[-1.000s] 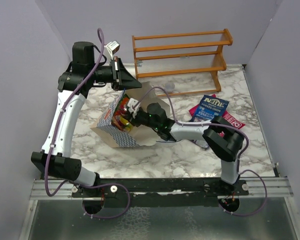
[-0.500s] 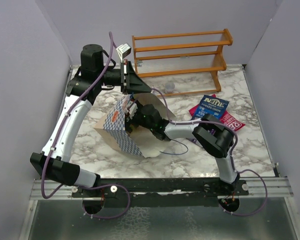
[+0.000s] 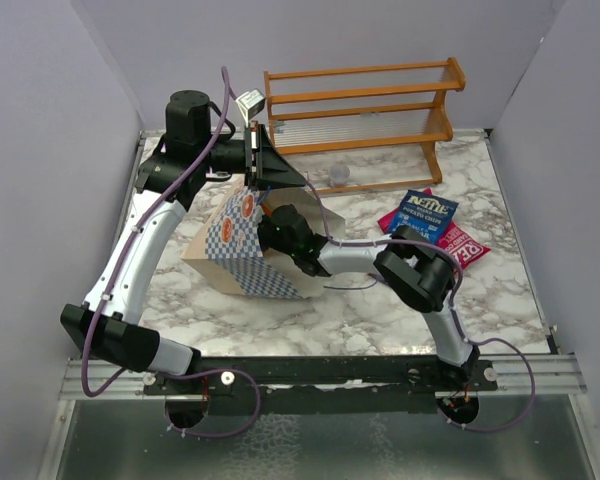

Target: Take the snacks out of the paper bag

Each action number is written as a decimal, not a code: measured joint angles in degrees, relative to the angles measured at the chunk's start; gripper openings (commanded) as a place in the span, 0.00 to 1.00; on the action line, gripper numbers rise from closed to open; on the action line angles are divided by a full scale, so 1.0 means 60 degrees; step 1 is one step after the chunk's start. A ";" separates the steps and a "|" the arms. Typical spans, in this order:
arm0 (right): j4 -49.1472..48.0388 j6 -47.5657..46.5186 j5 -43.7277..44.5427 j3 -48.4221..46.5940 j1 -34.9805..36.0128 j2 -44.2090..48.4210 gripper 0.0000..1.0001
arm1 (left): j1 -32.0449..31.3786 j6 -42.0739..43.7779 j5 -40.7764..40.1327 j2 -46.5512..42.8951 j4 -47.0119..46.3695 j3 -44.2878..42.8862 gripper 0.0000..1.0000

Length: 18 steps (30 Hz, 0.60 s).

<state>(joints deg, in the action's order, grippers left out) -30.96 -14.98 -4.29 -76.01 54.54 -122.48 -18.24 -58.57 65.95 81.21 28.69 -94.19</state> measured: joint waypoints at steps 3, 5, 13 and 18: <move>0.0120 -0.0058 -0.0004 0.0000 0.0000 0.0040 0.01 | 0.0000 0.0109 -0.0142 0.0000 0.0124 -0.0004 0.00; 0.0189 -0.0069 0.0000 0.0011 0.0000 0.0073 0.01 | 0.0000 0.0259 -0.0211 0.0000 0.0346 -0.0029 0.00; 0.0251 -0.0197 0.0091 0.1206 -0.0004 0.1322 0.01 | 0.0572 0.1483 -0.0586 -0.0102 0.1825 -0.0688 0.00; -0.0186 -0.0106 -0.0018 0.1920 -0.0004 0.2284 0.01 | 0.1104 0.1916 -0.0820 -0.0237 0.2259 -0.0688 0.00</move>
<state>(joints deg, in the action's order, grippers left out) -32.08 -15.62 -4.40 -64.49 54.52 -108.77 -11.62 -47.07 61.04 79.79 42.24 -98.32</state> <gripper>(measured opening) 0.015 0.014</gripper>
